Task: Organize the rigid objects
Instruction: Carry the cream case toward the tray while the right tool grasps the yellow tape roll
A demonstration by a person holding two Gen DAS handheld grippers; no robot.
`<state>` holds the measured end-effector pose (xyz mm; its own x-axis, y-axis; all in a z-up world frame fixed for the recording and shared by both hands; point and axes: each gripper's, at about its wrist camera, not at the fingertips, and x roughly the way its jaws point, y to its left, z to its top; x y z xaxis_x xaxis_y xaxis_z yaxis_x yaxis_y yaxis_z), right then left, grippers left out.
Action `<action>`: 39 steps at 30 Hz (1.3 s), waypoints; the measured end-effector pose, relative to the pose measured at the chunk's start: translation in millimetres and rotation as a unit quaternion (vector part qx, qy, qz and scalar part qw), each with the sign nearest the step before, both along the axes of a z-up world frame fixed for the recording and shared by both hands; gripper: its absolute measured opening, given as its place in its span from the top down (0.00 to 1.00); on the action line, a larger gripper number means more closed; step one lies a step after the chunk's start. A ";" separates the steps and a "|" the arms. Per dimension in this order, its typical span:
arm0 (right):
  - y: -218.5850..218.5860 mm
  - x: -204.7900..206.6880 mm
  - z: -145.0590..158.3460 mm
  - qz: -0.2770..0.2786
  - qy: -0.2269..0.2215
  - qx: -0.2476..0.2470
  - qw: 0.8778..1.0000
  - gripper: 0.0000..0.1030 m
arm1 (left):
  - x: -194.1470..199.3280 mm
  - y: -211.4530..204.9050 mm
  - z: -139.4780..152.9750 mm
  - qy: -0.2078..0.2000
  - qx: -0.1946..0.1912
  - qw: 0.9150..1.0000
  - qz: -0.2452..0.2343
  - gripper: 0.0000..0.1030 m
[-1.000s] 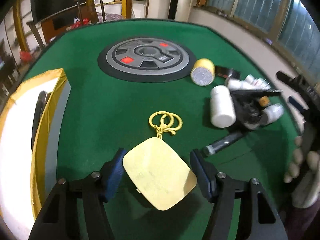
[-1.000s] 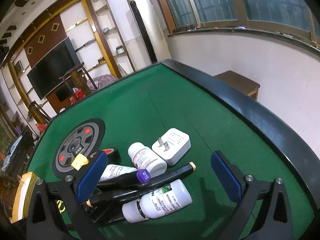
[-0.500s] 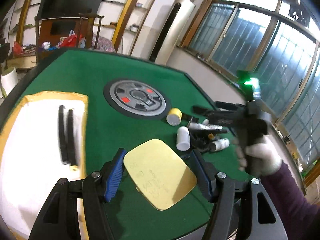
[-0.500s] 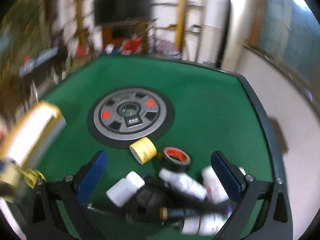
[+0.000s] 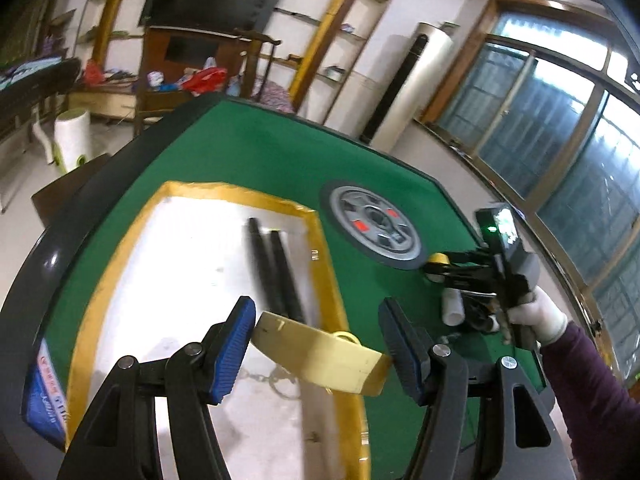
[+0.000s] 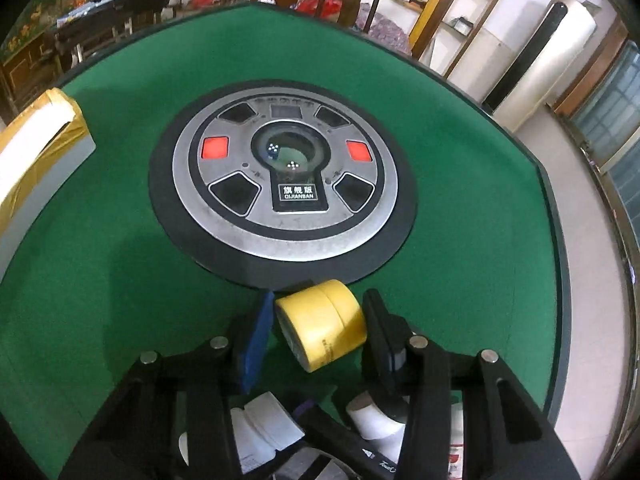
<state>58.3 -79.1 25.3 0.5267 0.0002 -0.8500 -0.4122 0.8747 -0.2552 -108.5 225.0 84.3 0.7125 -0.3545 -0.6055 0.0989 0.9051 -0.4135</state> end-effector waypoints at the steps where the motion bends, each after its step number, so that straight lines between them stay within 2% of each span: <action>1: 0.1 -0.5 0.0 -0.003 0.002 0.006 1.000 0.57 | 1.3 3.7 -3.6 0.005 -0.001 1.000 0.005 0.36; 5: -9.5 -5.8 11.8 -0.023 -0.016 0.032 0.999 0.57 | 4.3 13.2 -12.5 0.021 -0.023 0.999 0.011 0.45; 9: -18.0 -16.6 36.9 -0.043 -0.036 0.080 0.995 0.57 | 5.6 20.3 -14.1 0.025 -0.027 0.999 0.021 0.45; 13: -9.0 -30.9 59.2 -0.035 -0.044 0.122 0.991 0.57 | 7.6 26.5 -16.6 0.037 -0.037 0.998 0.029 0.45; 16: 10.8 -44.5 75.9 -0.014 -0.041 0.158 0.987 0.57 | 7.3 30.1 -13.8 0.036 -0.018 0.999 0.035 0.64; 19: 43.0 -53.5 89.5 0.020 -0.021 0.203 0.979 0.57 | 21.5 37.5 -8.0 0.034 -0.006 0.999 0.036 0.64; 22: 85.2 -54.9 95.8 0.053 0.011 0.254 0.966 0.57 | 45.8 43.7 -13.2 0.051 0.005 0.998 0.042 0.64; 24: 116.6 -52.8 94.0 0.073 0.039 0.281 0.956 0.57 | 59.3 50.1 -20.5 0.065 0.002 0.997 0.051 0.64; 27: 170.2 -45.4 79.5 0.087 0.081 0.293 0.949 0.57 | 65.3 62.9 -24.6 0.075 -0.015 0.995 0.072 0.64; 30: 209.0 -32.3 59.8 0.085 0.114 0.282 0.949 0.57 | 49.5 74.8 -22.8 0.073 -0.041 0.993 0.081 0.63; 34: 246.3 -14.5 35.6 0.074 0.138 0.255 0.954 0.57 | 21.0 85.2 -25.0 0.089 -0.053 0.992 0.079 0.41; 39: 263.4 12.7 9.5 0.046 0.176 0.262 0.948 0.56 | -0.1 83.3 -34.9 0.123 -0.052 0.989 0.057 0.40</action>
<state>70.9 184.3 34.8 0.1873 0.5039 -0.8432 -0.4722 0.7989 0.3726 -108.6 308.2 49.4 0.5865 -0.3499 -0.7304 -0.1176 0.8555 -0.5043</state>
